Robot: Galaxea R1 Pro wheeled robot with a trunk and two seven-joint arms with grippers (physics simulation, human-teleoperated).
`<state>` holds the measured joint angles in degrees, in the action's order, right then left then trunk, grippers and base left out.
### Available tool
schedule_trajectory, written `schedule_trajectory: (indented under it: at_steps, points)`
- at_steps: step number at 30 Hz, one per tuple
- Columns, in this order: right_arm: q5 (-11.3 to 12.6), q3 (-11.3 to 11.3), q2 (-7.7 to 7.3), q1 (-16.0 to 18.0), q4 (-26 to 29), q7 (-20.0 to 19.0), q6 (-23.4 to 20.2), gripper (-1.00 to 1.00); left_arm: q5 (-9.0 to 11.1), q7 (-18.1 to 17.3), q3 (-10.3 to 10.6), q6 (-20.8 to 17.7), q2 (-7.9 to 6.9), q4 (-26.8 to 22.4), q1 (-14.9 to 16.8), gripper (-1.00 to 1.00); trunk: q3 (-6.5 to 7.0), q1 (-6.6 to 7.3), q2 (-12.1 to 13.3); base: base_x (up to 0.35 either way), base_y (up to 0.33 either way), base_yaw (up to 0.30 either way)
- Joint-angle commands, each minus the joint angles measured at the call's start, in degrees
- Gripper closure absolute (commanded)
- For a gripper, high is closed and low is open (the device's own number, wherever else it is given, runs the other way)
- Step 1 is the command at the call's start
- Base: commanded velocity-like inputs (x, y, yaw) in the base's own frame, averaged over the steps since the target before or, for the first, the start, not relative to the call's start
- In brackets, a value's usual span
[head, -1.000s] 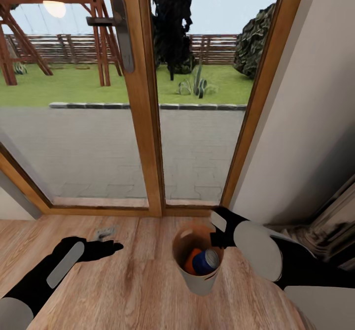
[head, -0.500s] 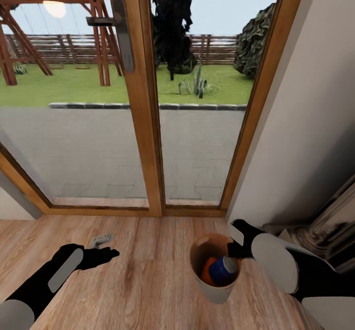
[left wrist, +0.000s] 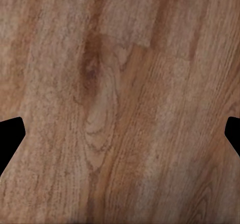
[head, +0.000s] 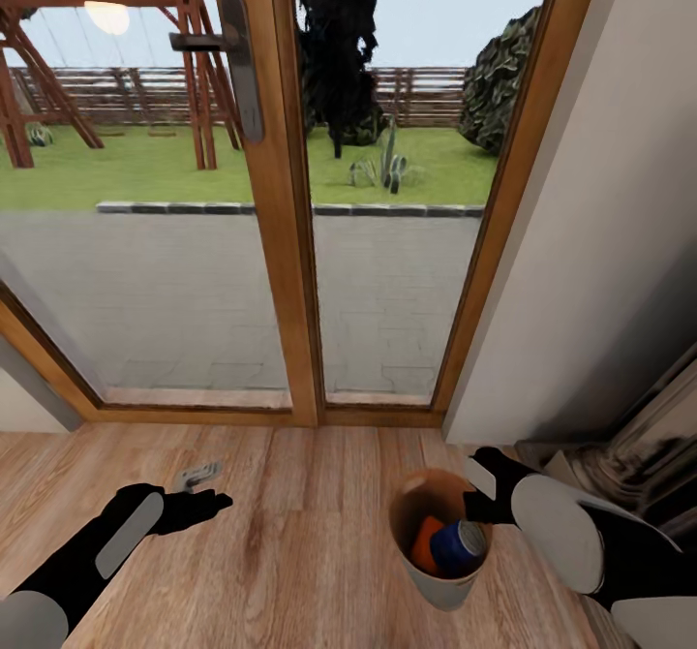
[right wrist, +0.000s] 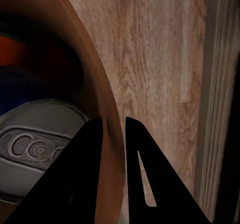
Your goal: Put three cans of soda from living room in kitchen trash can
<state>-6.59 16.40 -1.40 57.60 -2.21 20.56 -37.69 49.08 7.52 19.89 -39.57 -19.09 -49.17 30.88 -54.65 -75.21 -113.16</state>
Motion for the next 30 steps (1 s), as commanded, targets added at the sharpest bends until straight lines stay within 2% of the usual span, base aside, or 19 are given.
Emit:
schedule_trajectory:
  at_steps: [1,9,18,30]
  points:
    - [-0.1,-0.4,-0.19,-0.1,0.0,-0.1,0.0,1.0,0.0,0.0,0.0,0.0,0.0,0.0,0.0,-1.0,0.0,0.0,0.0,0.0,0.0,0.0]
    - [-0.2,-0.5,-0.81,-1.3,0.0,-1.1,0.2,1.0,0.1,-0.1,0.0,0.0,0.02,0.0,0.0,-1.0,0.0,0.0,0.0,0.0,0.0,0.0]
    - [-0.4,-0.5,-0.87,-3.1,0.1,-6.6,3.9,1.0,0.1,0.0,0.0,0.1,0.1,0.0,0.0,-1.0,0.0,0.0,0.0,0.0,0.0,0.0]
    - [-0.4,-2.3,-1.03,-4.3,0.1,-7.7,5.1,1.0,-0.1,0.0,0.1,0.1,0.86,0.0,0.0,-1.0,0.0,0.0,0.0,0.0,0.0,0.0]
